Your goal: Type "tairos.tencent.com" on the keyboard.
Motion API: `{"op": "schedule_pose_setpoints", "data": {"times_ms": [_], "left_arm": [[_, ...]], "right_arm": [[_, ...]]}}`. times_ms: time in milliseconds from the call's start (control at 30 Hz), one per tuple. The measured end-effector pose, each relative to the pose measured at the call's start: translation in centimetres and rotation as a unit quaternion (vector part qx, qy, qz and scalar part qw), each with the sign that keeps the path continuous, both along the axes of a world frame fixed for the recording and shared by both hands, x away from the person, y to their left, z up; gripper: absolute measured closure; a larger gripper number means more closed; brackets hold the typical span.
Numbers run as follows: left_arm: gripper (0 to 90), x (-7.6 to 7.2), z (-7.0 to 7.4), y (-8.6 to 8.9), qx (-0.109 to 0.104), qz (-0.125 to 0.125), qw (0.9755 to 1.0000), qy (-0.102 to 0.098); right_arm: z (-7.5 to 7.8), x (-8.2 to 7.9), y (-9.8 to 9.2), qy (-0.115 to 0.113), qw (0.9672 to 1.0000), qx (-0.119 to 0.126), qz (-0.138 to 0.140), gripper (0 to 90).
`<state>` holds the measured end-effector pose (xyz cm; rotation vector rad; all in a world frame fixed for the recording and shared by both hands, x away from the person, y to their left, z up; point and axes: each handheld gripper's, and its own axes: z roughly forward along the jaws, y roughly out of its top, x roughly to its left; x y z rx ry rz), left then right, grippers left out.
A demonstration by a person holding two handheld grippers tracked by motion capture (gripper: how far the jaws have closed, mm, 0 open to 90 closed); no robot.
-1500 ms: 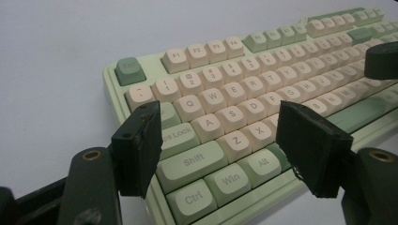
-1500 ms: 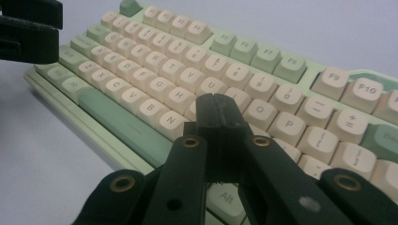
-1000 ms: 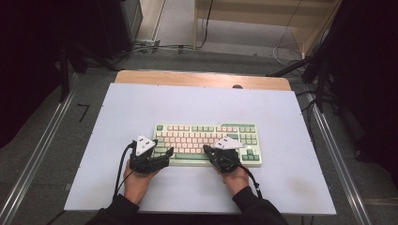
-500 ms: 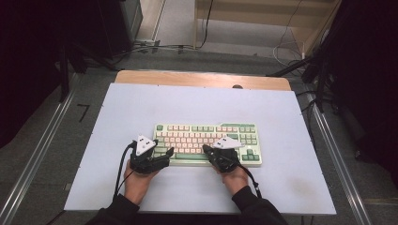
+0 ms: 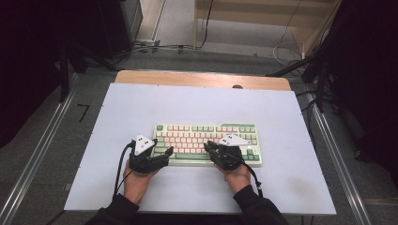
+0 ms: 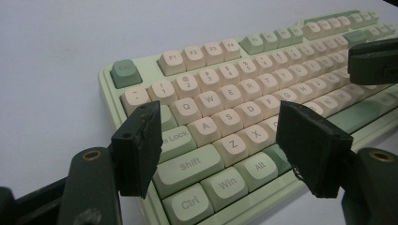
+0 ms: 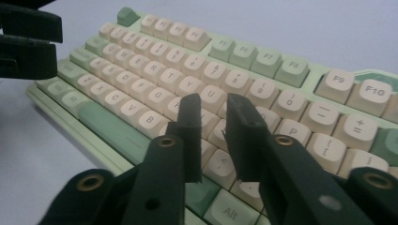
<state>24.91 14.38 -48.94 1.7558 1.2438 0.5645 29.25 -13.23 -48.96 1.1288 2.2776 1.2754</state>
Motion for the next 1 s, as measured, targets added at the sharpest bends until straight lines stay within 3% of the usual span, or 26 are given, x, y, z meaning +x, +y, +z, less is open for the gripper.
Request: {"op": "schedule_pose_setpoints", "data": {"times_ms": [100, 300, 767, 1000], "left_arm": [[32.3, 0.0, 0.1, 0.1, -0.001, 0.0, 1.0, 0.0], [32.3, 0.0, 0.2, 0.2, -0.004, 0.001, 1.0, -0.001], [32.1, -0.1, 1.1, 0.6, -0.021, -0.005, 0.9997, -0.012], [31.1, 0.0, 1.2, 1.0, -0.025, -0.004, 0.9996, -0.014]], "right_arm": [[0.2, 0.2, -0.4, 0.004, 0.9999, 0.011, -0.005, 51.2], [0.5, 0.4, -1.5, 0.011, 0.9995, 0.026, -0.012, 32.3], [1.9, -0.7, -6.6, -0.004, 0.9971, 0.052, -0.055, 23.7], [2.0, -1.0, -8.6, -0.009, 0.9954, 0.052, -0.08, 22.7]]}}
